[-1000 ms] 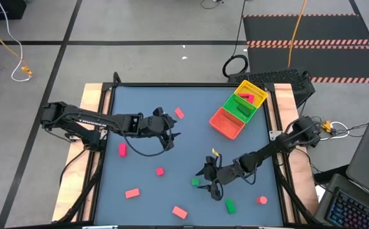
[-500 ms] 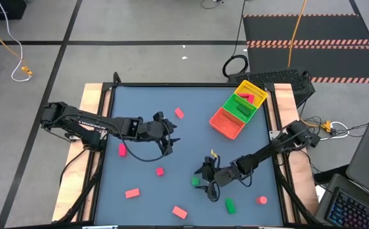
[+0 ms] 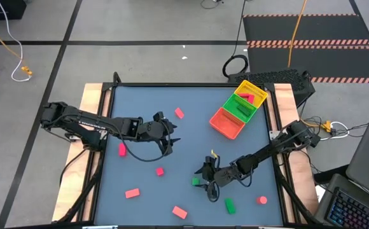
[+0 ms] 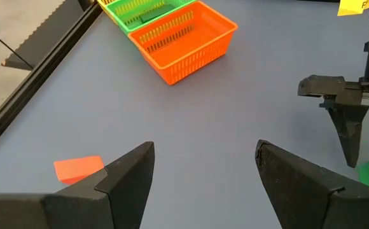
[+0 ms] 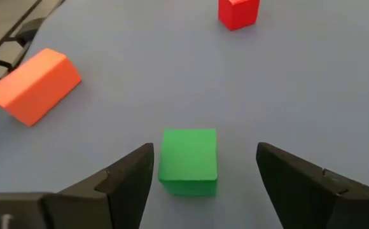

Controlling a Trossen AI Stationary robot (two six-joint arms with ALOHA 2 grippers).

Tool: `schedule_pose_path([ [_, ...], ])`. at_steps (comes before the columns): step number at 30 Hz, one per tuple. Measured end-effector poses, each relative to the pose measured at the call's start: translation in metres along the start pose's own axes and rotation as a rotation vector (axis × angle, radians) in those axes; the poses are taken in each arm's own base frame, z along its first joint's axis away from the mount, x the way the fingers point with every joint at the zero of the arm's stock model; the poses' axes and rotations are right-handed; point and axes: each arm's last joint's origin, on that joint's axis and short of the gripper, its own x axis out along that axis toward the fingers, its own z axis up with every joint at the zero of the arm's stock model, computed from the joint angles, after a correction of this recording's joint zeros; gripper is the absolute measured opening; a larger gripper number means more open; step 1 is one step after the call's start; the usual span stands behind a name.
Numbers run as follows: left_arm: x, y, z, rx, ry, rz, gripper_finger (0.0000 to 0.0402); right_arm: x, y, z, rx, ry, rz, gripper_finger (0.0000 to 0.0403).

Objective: Sort & place blocks by color
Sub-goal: Put the green block into the green bin

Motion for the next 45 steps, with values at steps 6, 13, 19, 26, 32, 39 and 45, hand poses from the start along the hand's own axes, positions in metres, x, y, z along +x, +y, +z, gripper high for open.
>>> schedule_pose_path([
  [6, 0.0, 0.0, 0.0, 0.0, 0.0, 0.0, 0.0271, 0.0, -0.001, -0.002, -0.025, 0.002, -0.041, 0.0267],
  [13, 0.0, 0.0, 0.0, 0.0, 0.0, 0.0, 0.0271, 0.0, -0.001, -0.001, -0.062, -0.014, -0.073, 0.0198],
  [19, 0.0, 0.0, 0.0, 0.001, 0.0, 0.0, 0.0271, -0.001, 0.001, 0.001, -0.074, -0.015, -0.023, 0.0113],
  [26, 0.0, 0.0, 0.0, 0.002, 0.0, 0.0, 0.0271, -0.001, 0.001, 0.0, -0.085, -0.01, -0.018, 0.005],
  [32, 0.0, 0.0, -0.001, 0.004, 0.007, 0.002, 0.0271, -0.001, 0.001, 0.001, -0.1, -0.012, 0.0, 0.0027],
  [39, 0.0, 0.0, -0.001, 0.003, 0.008, 0.002, 0.0271, -0.002, 0.009, 0.011, -0.09, -0.107, 0.11, 0.0134],
  [45, 0.0, 0.0, -0.001, 0.002, 0.009, 0.002, 0.0271, -0.002, 0.008, 0.009, -0.042, -0.088, 0.102, 0.027],
])
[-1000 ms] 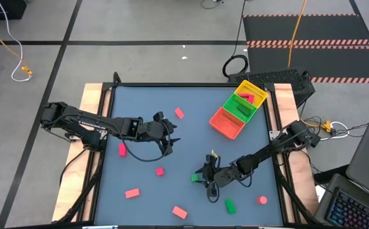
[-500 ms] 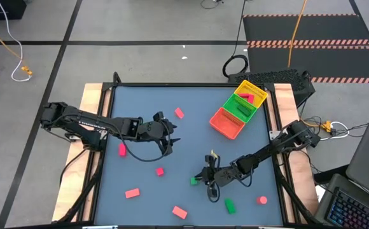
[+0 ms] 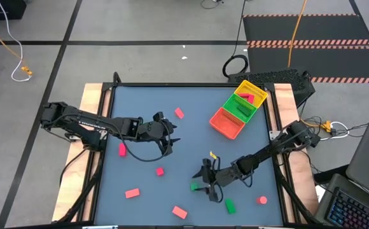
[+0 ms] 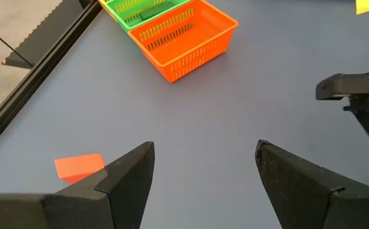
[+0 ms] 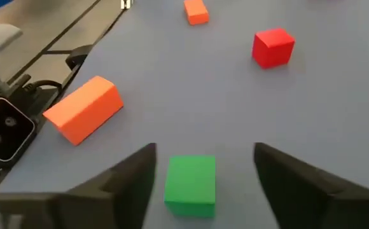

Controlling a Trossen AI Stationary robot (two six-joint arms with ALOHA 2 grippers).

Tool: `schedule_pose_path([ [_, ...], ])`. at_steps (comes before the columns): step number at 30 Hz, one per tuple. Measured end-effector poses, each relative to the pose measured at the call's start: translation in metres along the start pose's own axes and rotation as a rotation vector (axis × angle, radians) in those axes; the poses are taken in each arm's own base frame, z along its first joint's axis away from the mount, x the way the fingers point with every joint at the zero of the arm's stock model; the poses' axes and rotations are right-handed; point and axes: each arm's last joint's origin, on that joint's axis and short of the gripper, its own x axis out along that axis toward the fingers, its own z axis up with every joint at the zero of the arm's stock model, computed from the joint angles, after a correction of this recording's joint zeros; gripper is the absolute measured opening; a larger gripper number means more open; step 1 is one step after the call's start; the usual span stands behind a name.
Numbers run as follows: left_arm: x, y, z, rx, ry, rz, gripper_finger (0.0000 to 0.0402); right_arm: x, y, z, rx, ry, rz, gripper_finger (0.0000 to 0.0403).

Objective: Sort & place blocks by color
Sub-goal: Put the green block into the green bin

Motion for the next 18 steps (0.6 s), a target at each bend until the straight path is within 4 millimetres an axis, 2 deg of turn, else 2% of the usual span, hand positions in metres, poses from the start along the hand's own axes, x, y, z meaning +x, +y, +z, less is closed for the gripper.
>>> schedule_pose_path([
  [3, 0.0, 0.0, 0.0, -0.001, 0.0, 0.0, 0.0271, -0.001, 0.002, -0.004, 0.029, 0.031, -0.007, 0.0323],
  [6, 0.0, 0.0, 0.0, -0.002, 0.0, 0.0, 0.0271, -0.002, 0.008, -0.006, 0.033, 0.022, -0.012, 0.035],
  [14, 0.0, 0.0, 0.0, -0.002, 0.0, 0.0, 0.0271, -0.005, 0.016, -0.009, -0.01, 0.009, -0.038, 0.0337],
  [18, 0.0, 0.0, 0.0, -0.002, 0.0, 0.0, 0.0271, 0.005, 0.016, -0.017, -0.023, 0.025, -0.038, 0.0333],
])
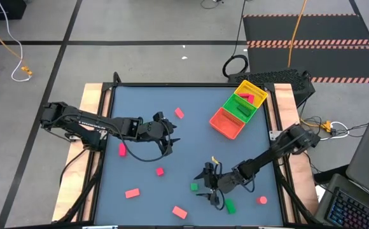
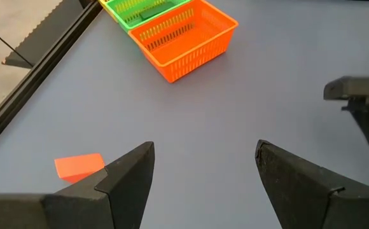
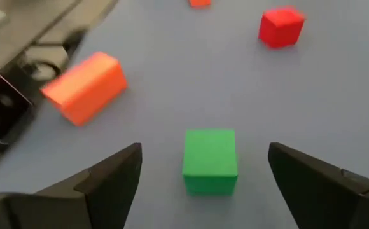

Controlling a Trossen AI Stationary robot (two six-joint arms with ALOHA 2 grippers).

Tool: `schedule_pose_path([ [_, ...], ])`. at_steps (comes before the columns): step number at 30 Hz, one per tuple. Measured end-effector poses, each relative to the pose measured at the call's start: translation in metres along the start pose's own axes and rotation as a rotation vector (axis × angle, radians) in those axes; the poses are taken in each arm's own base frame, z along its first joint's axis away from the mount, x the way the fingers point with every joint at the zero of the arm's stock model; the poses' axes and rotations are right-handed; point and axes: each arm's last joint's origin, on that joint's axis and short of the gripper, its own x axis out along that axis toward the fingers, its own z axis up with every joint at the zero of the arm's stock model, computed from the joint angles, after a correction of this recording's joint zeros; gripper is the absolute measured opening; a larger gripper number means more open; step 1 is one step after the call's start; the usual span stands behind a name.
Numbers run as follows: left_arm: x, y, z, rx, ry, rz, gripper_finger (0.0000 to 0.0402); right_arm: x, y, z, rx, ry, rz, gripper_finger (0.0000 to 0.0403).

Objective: Sort & place blocks by color
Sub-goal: Put the green block into the green bin

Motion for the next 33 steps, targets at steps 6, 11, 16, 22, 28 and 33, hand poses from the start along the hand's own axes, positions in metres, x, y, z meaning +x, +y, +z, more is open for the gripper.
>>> schedule_pose_path([
  [6, 0.0, 0.0, 0.0, 0.001, 0.0, 0.0, 0.0271, 0.026, 0.009, -0.001, -0.113, 0.01, -0.002, 0.0331],
  [11, 0.0, 0.0, 0.0, 0.0, 0.002, 0.0, 0.0271, 0.03, 0.008, 0.005, -0.132, 0.018, -0.044, 0.0315],
  [16, 0.0, 0.0, -0.001, 0.001, 0.007, 0.001, 0.0271, 0.03, 0.006, -0.001, -0.116, 0.083, -0.063, 0.0259],
  [22, 0.0, 0.0, -0.001, 0.0, 0.008, 0.001, 0.0271, 0.03, 0.006, -0.002, -0.119, 0.093, -0.061, 0.0161],
  [28, 0.0, 0.0, -0.001, 0.0, 0.01, 0.002, 0.0271, 0.024, 0.006, 0.005, -0.187, 0.088, -0.06, 0.0123],
  [33, 0.0, 0.0, -0.001, 0.001, 0.013, 0.002, 0.0271, -0.004, -0.001, 0.038, -0.262, 0.066, -0.183, 0.0123],
])
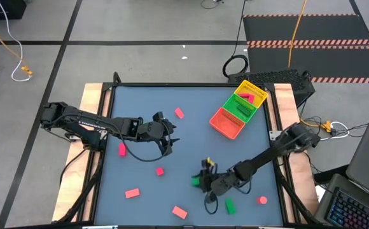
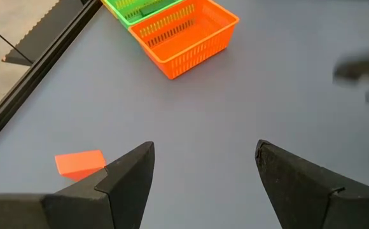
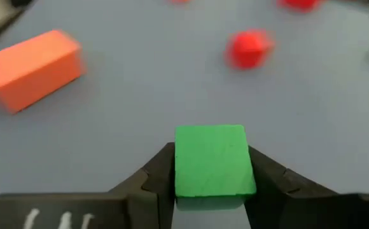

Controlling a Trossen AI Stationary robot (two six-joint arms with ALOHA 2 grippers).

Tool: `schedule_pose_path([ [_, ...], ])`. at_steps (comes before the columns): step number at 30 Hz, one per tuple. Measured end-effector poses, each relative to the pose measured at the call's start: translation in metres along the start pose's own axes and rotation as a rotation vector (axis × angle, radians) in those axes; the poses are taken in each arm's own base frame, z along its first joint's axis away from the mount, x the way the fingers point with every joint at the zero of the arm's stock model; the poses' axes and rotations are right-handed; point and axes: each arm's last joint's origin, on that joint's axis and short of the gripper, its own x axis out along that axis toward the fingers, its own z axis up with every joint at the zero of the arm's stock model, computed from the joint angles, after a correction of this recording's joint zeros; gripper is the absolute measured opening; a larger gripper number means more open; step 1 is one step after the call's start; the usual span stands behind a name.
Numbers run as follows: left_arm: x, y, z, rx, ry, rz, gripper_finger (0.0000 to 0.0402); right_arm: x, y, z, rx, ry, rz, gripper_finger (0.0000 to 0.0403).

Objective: Sort & place blocks by color
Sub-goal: Put the green block into the green bin

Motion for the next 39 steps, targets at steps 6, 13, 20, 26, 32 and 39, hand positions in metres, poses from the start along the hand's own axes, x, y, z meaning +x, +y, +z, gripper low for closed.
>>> schedule_pose_path([
  [6, 0.0, 0.0, -0.001, 0.004, 0.011, 0.002, 0.0271, -0.053, -0.056, 0.028, -0.006, 0.077, -0.291, 0.0123],
  [13, 0.0, 0.0, -0.001, 0.004, 0.012, 0.002, 0.0271, -0.115, -0.139, 0.022, 0.173, 0.269, -0.601, 0.0123],
  [20, 0.0, 0.0, -0.001, 0.004, 0.013, 0.002, 0.0271, -0.151, -0.194, -0.01, 0.361, 0.391, -0.738, 0.0123],
  [26, 0.0, 0.0, -0.001, 0.004, 0.013, 0.002, 0.0271, -0.163, -0.214, -0.049, 0.538, 0.45, -0.762, 0.0123],
  [32, 0.0, 0.0, -0.002, 0.005, 0.015, 0.003, 0.0271, -0.17, -0.221, -0.073, 0.634, 0.454, -0.831, 0.0124],
  [39, 0.0, 0.001, -0.004, 0.011, 0.036, 0.008, 0.0271, -0.17, -0.222, -0.082, 0.677, 0.386, -0.855, 0.0195],
])
